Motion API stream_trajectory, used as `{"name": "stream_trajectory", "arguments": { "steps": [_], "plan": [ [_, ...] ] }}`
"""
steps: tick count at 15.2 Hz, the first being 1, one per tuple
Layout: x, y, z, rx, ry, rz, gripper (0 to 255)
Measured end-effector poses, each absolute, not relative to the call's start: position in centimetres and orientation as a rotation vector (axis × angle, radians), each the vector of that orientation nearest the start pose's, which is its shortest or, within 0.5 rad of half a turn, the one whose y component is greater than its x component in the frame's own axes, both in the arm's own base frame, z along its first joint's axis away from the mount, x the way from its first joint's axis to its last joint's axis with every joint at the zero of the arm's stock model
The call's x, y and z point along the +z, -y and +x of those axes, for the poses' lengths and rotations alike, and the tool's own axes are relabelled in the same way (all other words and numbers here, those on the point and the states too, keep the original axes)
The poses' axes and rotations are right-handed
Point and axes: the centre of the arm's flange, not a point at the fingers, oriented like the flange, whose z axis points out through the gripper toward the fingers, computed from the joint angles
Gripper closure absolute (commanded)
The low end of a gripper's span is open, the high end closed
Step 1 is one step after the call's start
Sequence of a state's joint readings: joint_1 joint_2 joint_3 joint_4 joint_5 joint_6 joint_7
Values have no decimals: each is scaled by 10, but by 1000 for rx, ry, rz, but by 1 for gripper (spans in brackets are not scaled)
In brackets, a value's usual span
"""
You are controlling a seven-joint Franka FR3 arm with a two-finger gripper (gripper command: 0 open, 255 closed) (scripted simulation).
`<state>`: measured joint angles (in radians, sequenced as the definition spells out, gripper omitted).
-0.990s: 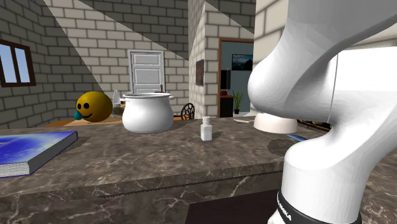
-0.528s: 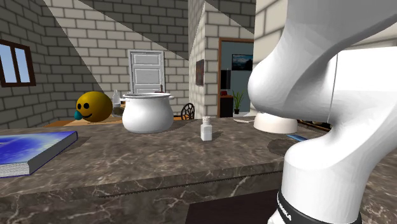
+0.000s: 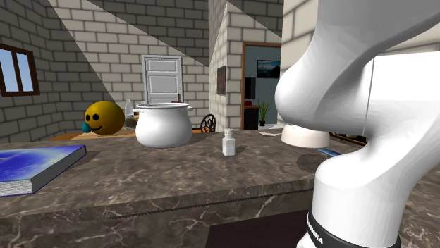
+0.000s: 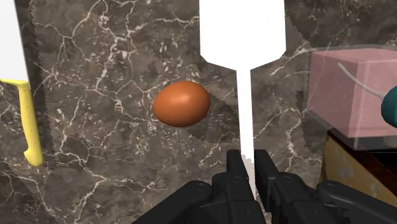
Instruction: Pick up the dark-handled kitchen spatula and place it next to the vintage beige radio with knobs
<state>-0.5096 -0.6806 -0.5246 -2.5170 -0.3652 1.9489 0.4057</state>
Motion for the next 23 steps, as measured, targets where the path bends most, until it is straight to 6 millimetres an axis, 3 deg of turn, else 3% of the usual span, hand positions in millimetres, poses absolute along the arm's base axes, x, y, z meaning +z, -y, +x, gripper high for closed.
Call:
{"name": "stream_trajectory", "arguments": {
  "steps": [23],
  "plan": [
    [354, 340, 164, -86, -1820, -2605, 255]
  ]
}}
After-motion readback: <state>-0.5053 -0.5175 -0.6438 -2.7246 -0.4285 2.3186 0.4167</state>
